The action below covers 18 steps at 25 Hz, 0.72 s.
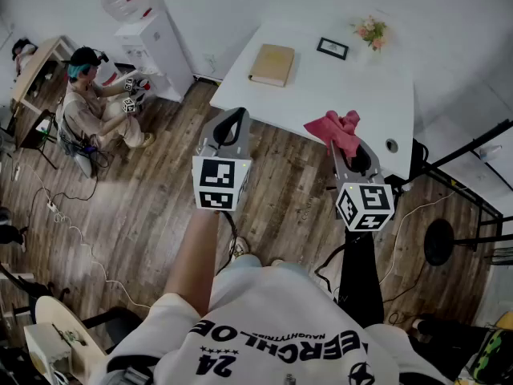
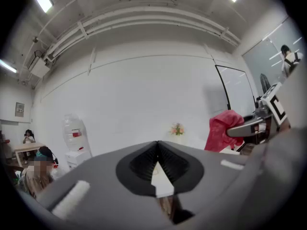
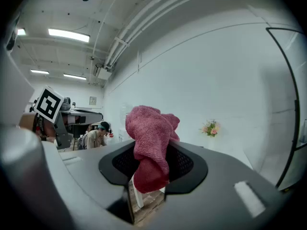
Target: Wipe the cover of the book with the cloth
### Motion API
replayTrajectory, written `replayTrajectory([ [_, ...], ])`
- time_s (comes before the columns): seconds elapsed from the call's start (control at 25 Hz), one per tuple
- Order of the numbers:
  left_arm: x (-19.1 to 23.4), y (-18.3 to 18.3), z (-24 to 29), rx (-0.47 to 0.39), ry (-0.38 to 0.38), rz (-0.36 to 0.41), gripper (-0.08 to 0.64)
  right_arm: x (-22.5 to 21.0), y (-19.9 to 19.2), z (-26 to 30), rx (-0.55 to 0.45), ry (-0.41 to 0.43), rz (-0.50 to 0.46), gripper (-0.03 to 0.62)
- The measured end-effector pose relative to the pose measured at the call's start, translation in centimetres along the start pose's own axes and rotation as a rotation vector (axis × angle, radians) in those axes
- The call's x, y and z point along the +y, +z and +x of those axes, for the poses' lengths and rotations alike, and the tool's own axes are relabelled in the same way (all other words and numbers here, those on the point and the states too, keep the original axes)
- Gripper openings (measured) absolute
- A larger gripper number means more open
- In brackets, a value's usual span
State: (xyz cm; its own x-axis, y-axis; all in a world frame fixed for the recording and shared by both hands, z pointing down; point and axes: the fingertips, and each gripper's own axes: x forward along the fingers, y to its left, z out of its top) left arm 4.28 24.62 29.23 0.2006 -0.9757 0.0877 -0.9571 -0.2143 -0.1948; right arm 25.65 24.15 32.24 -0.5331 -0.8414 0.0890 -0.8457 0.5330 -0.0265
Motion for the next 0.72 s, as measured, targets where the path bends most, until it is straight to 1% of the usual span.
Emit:
replayTrajectory([
  [0.16,-2.3,0.3,-1.1,-0.004,0.005,-0.01,0.054,-0.9,-0.3,-2.0,0.0,0.013,-0.002,0.137],
  [0.36,-2.9,-0.1,-2.3,0.007,0.007,0.011,0.054,-0.7,-1.4,-2.6,0.002,0.026,0.016,0.138],
  [0.52,-1.7,-0.6,-1.2,-0.006,-0.001,0.022,0.054,-0.6,-1.9,-0.9,-0.016,0.034,0.046,0.137],
  [0.72,1.8,-0.9,1.9,-0.029,-0.002,0.011,0.054,-0.1,-1.5,3.7,-0.01,0.039,0.019,0.138],
])
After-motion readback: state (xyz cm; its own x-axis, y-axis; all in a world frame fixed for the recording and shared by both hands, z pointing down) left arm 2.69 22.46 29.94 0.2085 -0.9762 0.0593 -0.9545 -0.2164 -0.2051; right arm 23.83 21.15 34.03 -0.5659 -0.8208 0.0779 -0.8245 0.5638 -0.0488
